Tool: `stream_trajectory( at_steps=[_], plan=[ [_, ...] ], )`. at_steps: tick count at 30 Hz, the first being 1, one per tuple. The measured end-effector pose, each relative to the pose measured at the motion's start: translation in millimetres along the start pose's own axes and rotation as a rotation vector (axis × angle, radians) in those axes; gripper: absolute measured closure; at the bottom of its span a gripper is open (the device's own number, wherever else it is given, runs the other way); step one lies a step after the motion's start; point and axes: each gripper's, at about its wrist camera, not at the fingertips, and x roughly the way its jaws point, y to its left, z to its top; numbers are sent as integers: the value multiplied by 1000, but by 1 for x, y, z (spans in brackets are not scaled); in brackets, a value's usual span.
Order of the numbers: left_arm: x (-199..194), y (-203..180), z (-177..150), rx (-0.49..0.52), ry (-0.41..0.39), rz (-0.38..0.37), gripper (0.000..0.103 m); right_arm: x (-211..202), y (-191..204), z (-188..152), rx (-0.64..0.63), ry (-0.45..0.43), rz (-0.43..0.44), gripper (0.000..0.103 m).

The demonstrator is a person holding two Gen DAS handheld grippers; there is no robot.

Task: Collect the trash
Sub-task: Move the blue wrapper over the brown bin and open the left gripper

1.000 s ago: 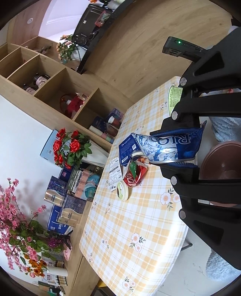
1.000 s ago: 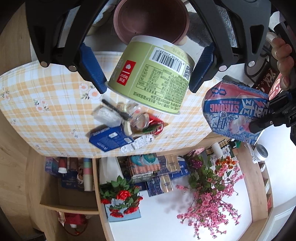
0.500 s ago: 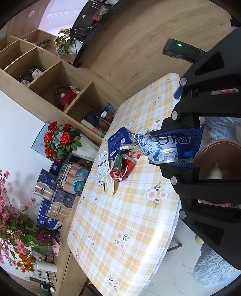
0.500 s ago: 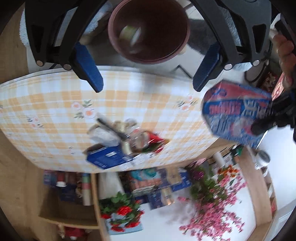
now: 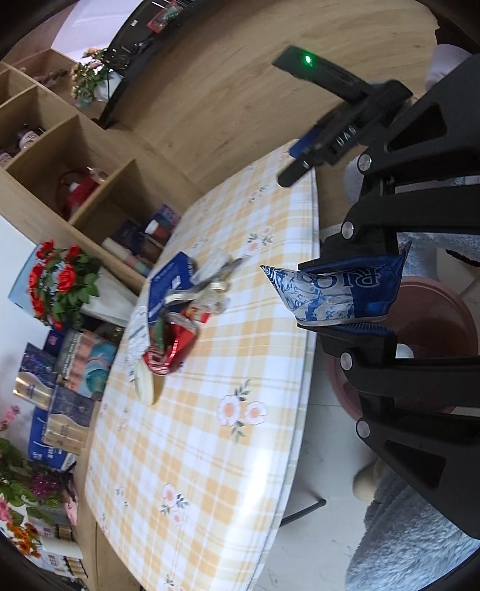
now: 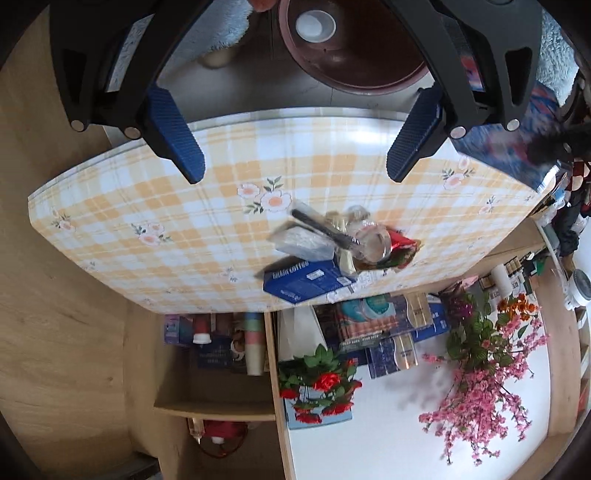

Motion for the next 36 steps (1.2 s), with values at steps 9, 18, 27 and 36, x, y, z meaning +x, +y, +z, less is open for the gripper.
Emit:
stream_trajectory(
  at_steps=[9, 18, 27, 36],
  plan=[
    [3, 1, -2, -14, -2, -35, 79, 4, 7, -4, -21, 6, 13, 6],
    [0, -6, -3, 20, -9, -31, 44, 2, 11, -3, -30, -4, 35, 6],
    [-12, -10, 2, 91, -99, 122, 9, 2, 13, -4, -22, 3, 64, 6],
    [-15, 4, 8, 90, -130, 241, 6, 7, 11, -7, -7, 23, 72, 6]
  ],
)
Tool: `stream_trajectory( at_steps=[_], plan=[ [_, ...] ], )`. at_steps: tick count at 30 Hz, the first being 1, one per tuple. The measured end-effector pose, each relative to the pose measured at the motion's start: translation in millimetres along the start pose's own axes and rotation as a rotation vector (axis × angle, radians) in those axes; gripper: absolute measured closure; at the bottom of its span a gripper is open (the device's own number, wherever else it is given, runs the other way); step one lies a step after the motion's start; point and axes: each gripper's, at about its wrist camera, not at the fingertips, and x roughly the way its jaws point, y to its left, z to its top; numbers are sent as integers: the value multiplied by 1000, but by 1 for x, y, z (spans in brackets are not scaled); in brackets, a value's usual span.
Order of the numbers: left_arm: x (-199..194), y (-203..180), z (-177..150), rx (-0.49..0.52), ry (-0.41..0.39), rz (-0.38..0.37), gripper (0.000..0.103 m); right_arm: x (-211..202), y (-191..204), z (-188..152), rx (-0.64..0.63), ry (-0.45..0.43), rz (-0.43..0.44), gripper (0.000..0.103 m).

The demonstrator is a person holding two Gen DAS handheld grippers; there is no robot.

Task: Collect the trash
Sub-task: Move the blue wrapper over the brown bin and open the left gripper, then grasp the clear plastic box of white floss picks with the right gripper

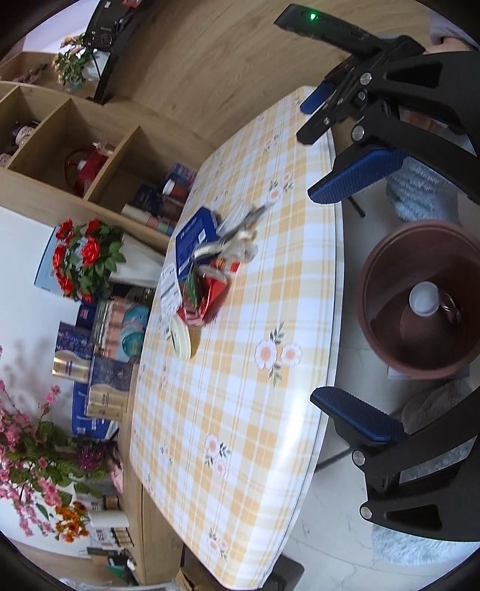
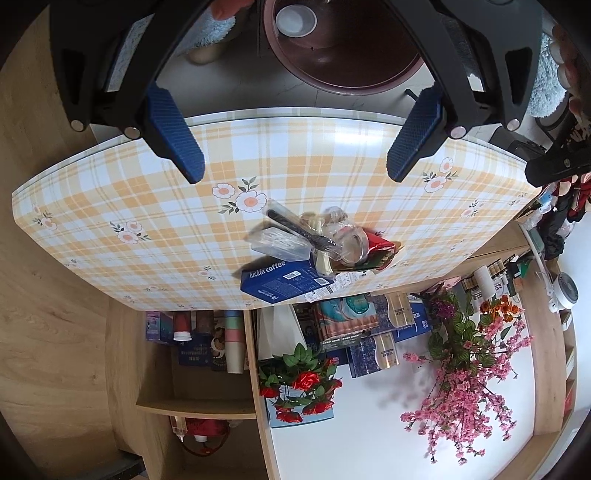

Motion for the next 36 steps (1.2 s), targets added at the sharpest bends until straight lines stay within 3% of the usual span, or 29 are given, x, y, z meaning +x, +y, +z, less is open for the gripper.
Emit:
stream_trajectory(
  at_steps=[12, 20, 26, 31, 36],
  plan=[
    [4, 24, 13, -6, -34, 81, 6, 32, -14, 11, -29, 120, 0, 6],
    [15, 31, 27, 8, -47, 97, 6, 69, -37, 61, -101, 103, 28, 6],
    [31, 38, 45, -4, -59, 114, 6, 147, -46, 101, -189, 190, 7, 6],
    [46, 47, 53, -27, -44, 125, 6, 212, -47, 105, -208, 315, 13, 6],
    [60, 55, 56, -39, -23, 141, 6, 244, -30, 101, -284, 379, 47, 9]
  ],
)
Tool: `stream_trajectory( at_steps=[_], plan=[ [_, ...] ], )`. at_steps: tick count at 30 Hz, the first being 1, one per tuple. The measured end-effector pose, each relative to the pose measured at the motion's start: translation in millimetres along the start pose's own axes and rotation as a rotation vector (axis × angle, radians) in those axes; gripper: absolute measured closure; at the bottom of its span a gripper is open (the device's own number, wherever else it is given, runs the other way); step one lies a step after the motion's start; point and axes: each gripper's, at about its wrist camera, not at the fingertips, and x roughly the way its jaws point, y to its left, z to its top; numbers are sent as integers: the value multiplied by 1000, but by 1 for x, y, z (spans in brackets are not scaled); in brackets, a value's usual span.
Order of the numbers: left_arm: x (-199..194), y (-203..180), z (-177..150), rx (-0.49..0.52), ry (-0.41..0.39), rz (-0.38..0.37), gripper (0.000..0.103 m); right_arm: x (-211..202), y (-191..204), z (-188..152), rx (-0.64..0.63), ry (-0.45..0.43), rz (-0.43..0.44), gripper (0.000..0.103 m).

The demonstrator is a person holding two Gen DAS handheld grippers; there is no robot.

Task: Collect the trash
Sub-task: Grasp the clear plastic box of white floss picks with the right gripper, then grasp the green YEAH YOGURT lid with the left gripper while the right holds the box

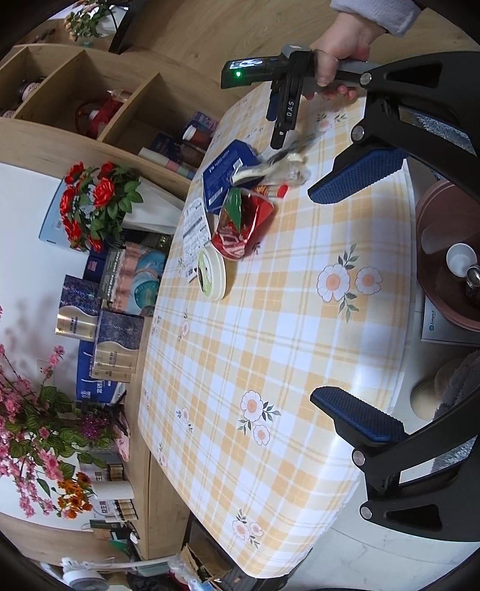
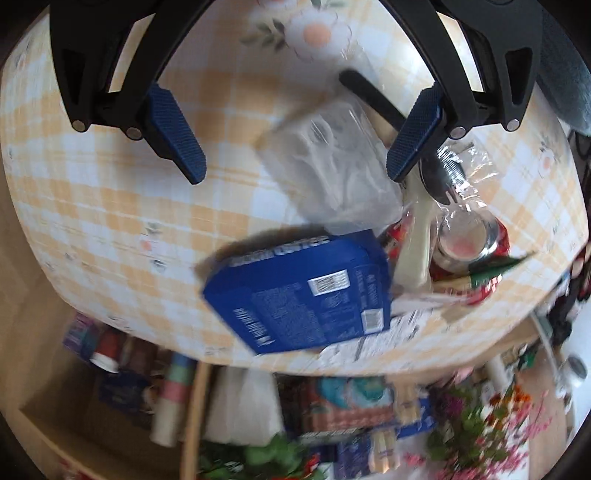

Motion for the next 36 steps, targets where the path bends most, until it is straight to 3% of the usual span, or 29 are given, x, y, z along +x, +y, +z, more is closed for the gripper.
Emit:
stream_trajectory(
  at_steps=[8, 10, 13, 16, 20, 24, 32, 36],
  plan=[
    [21, 3, 1, -11, 29, -3, 6, 16, -8, 2, 69, 38, 152, 31],
    [25, 1, 0, -8, 38, -9, 6, 14, -11, -1, 76, 49, 187, 42],
    [31, -2, -2, -8, 51, -21, 6, 7, -12, -7, 56, 41, 173, 43],
    [35, -6, -3, 3, 55, -32, 6, -5, -11, -13, 22, -43, 105, 43],
    [39, -9, -2, 11, 65, -31, 6, -22, -18, -15, 78, -180, 65, 44],
    [45, -6, 4, -8, 74, -38, 6, -28, -22, -18, 102, -234, 43, 44],
    [73, -3, 37, -80, 117, -98, 6, -31, -20, -21, 90, -251, 65, 44],
    [100, 0, 67, -204, 175, -151, 6, -30, -15, -21, 71, -250, 66, 44]
  ],
)
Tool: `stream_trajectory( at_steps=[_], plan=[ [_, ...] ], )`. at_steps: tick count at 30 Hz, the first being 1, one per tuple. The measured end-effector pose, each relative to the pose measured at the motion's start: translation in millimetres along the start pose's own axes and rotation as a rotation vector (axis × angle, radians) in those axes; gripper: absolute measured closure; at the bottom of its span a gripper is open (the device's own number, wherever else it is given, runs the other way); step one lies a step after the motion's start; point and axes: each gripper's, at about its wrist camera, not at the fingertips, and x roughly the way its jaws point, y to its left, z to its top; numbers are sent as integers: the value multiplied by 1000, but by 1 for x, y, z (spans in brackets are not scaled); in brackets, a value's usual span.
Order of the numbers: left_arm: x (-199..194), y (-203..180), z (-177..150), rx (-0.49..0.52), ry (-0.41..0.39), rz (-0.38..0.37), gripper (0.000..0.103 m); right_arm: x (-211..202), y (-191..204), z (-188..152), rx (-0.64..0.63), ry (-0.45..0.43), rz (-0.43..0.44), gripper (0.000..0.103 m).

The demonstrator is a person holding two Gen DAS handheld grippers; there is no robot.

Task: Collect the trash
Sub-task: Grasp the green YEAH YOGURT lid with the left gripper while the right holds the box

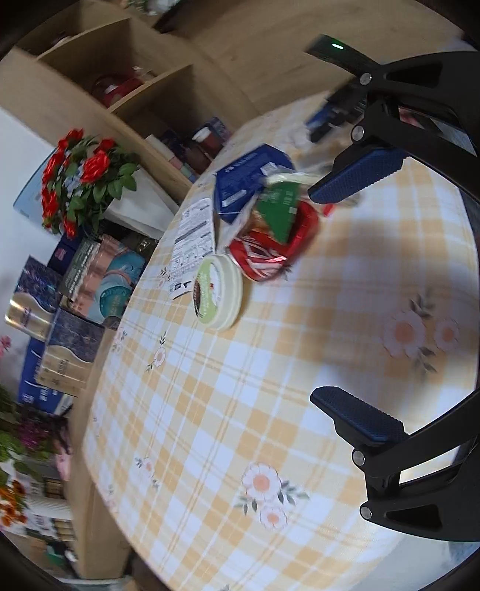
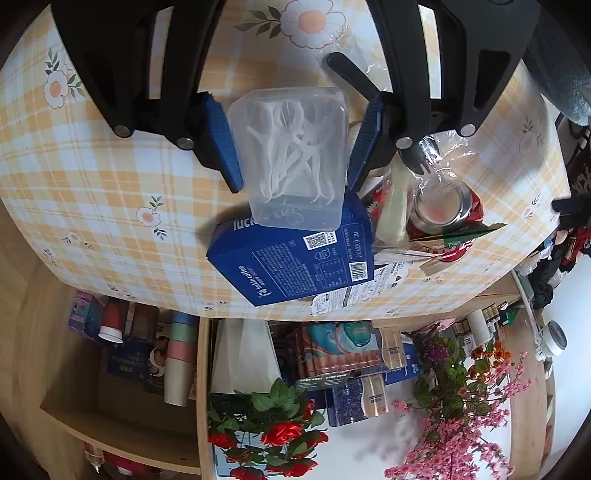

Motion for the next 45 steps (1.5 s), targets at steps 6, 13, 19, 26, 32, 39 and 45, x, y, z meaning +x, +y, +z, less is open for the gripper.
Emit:
stream_trajectory(
  at_steps=[6, 13, 19, 26, 32, 39, 45],
  plan=[
    [48, -20, 59, -65, 56, -51, 6, 1, 1, 0, -5, -6, -17, 44],
    [108, -35, 101, -11, 108, 63, 6, 2, -8, -1, 46, 2, -13, 44],
    [141, -16, 108, -76, 189, 119, 6, 2, -5, -2, 37, 3, -14, 44],
    [155, -2, 101, -137, 207, 156, 8, 6, -8, 0, 48, 14, -21, 44],
    [144, -5, 98, -76, 168, 112, 21, 6, -5, -1, 29, 11, -31, 44],
    [98, -13, 107, 33, 43, 106, 21, 6, -6, -1, 31, 17, -33, 44],
    [50, -27, 103, 154, -55, 109, 21, 3, -7, -2, 47, 18, -51, 44]
  ],
)
